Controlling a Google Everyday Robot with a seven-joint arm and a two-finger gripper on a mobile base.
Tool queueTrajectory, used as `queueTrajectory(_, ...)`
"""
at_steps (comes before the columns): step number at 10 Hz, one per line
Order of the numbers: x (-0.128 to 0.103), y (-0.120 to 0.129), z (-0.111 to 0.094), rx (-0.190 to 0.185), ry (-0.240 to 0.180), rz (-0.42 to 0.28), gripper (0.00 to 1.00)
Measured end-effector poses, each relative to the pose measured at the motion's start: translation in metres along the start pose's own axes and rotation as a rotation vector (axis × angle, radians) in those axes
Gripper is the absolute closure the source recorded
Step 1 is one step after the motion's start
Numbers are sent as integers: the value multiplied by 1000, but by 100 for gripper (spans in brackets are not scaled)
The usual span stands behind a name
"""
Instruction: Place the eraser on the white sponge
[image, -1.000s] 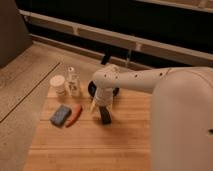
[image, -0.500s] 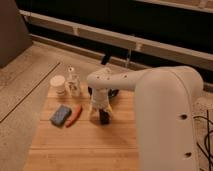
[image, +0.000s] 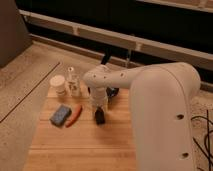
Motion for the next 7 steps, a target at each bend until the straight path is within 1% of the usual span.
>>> queueTrajectory(3, 3, 2, -6, 10, -6, 14, 100)
queueTrajectory(5, -4, 7, -26, 24, -50, 17, 100)
queueTrajectory(6, -15, 16, -54, 48, -114, -2, 100)
queueTrajectory(7, -22, 25, -76, 64, -158, -21, 100)
